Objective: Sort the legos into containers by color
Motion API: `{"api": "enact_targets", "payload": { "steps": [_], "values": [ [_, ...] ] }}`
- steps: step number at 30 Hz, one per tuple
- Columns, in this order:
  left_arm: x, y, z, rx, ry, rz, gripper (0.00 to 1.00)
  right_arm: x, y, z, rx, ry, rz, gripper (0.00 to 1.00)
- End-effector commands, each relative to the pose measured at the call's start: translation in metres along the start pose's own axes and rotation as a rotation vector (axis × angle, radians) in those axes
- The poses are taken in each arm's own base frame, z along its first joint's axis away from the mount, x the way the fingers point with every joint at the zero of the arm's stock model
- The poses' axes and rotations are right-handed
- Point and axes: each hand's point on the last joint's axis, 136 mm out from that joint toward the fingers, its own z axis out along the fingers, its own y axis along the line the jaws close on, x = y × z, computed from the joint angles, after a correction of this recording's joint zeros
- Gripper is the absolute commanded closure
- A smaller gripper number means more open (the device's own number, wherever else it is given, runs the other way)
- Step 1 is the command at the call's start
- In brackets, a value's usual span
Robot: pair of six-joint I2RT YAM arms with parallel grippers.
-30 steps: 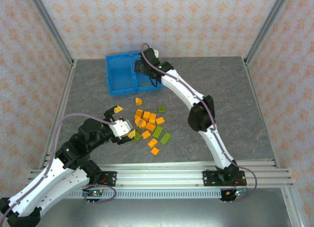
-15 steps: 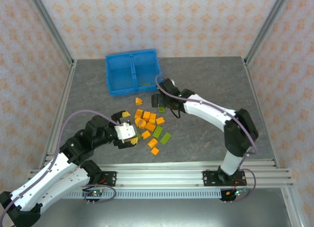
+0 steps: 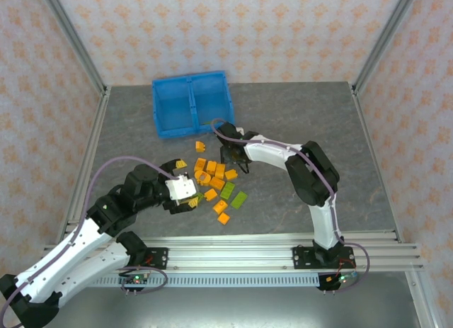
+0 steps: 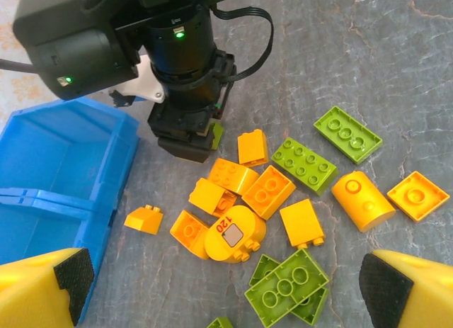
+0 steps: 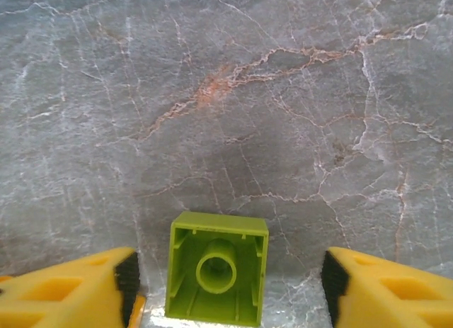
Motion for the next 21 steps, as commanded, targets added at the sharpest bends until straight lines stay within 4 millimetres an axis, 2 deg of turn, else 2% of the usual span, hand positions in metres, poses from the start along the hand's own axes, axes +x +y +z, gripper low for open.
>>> {"api": "enact_targets", "payload": {
  "steps": [1,8,10,12,16,21],
  "values": [
    [-0.003,0.008,-0.007,-0.039,0.006,0.008,0.0,-0.003,-0.004,0.004,0.015,-0.012,0.027,0.41],
    [-0.003,0.009,-0.008,-0.042,0.002,0.009,0.0,-0.007,-0.01,-0.004,-0.004,-0.053,0.073,0.58],
    [-0.003,0.01,-0.008,-0.048,0.002,0.009,0.0,-0.013,-0.012,-0.013,-0.012,-0.075,0.085,0.59],
    [-0.003,0.01,-0.009,-0.049,0.003,0.01,0.0,-0.023,-0.012,-0.029,-0.026,-0.12,0.096,0.61],
    [-0.003,0.011,-0.008,-0.056,0.001,0.008,0.0,-0.053,-0.009,-0.081,-0.052,-0.256,0.093,0.68],
    [-0.005,0.012,-0.01,-0.064,-0.008,0.009,0.0,-0.09,0.01,-0.147,-0.13,-0.415,0.065,0.68]
  ]
}}
